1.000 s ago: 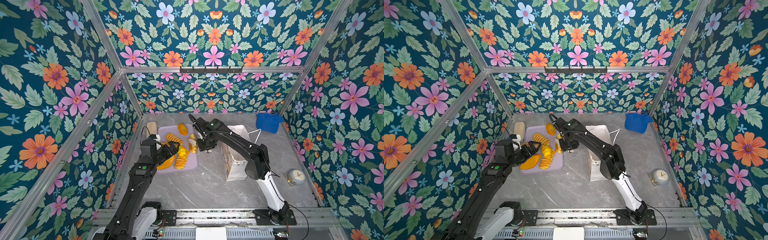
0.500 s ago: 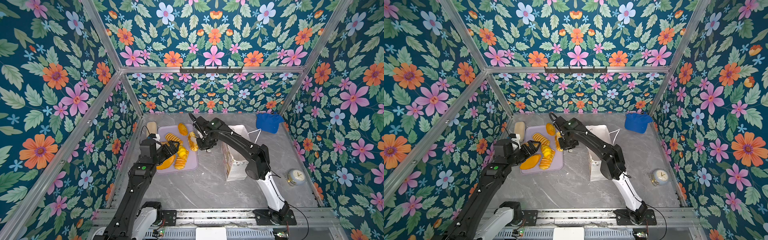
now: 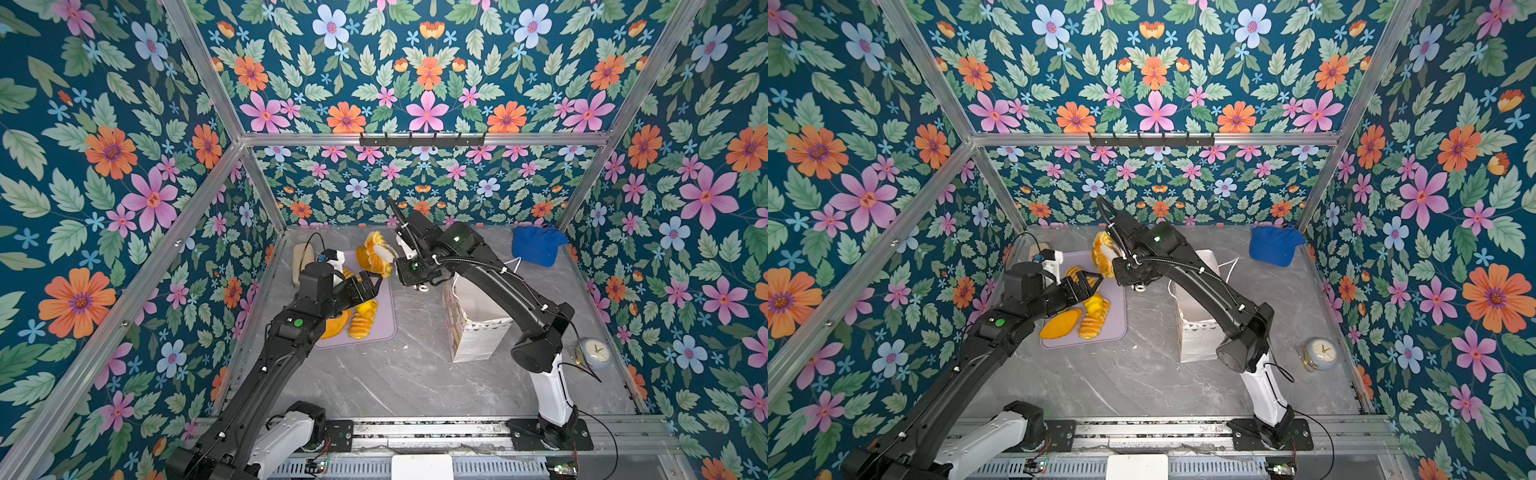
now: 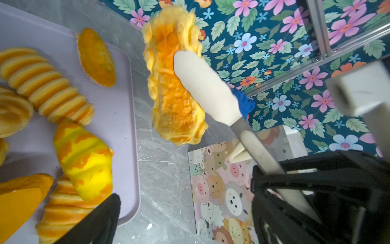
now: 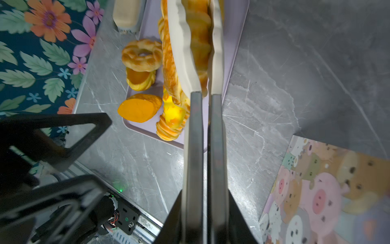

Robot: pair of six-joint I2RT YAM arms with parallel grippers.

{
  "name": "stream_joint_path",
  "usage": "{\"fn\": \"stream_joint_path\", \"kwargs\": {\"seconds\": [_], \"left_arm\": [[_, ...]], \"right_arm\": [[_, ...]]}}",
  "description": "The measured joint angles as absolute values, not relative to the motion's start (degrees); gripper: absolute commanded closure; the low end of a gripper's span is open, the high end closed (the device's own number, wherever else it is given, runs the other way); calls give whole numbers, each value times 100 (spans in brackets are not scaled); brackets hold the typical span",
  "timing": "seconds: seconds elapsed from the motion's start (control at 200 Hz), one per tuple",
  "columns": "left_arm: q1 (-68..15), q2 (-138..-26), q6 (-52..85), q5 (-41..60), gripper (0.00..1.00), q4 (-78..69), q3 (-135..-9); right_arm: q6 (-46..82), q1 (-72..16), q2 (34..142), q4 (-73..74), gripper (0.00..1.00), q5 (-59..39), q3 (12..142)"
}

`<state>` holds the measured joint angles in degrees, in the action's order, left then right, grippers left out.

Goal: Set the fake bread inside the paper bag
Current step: 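Pinch the ridged golden bread with the tongs and lift it off the tray, then carry the bread over the bag while the left gripper holds its handle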

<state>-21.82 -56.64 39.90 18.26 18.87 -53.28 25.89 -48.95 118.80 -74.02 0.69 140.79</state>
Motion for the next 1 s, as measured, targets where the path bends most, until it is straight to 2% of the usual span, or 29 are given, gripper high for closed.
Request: {"fn": "stream_joint_path", "kwargs": {"seconds": [0.215, 0.355, 0.595, 0.815, 1.0], "left_arm": [[-3009, -5802, 4014, 1186, 2, 1946, -5889], [-3903, -6259, 4047, 843, 2, 1968, -6309], [-5417, -7520, 3962, 213, 2, 2102, -7402], [-5745, -7940, 3861, -67, 1, 2119, -7693], [-5778, -7583, 3931, -401, 0, 2150, -7417]], "right_arm": [[2523, -4899, 11174, -7708, 80, 486, 14538], [2471, -4869, 10709, -7865, 80, 799, 14730], [2379, -4602, 9480, -7992, 79, 1332, 14016], [2379, -4519, 8182, -8040, 79, 1813, 13183], [2390, -4517, 7697, -8112, 79, 1951, 12569]]}}
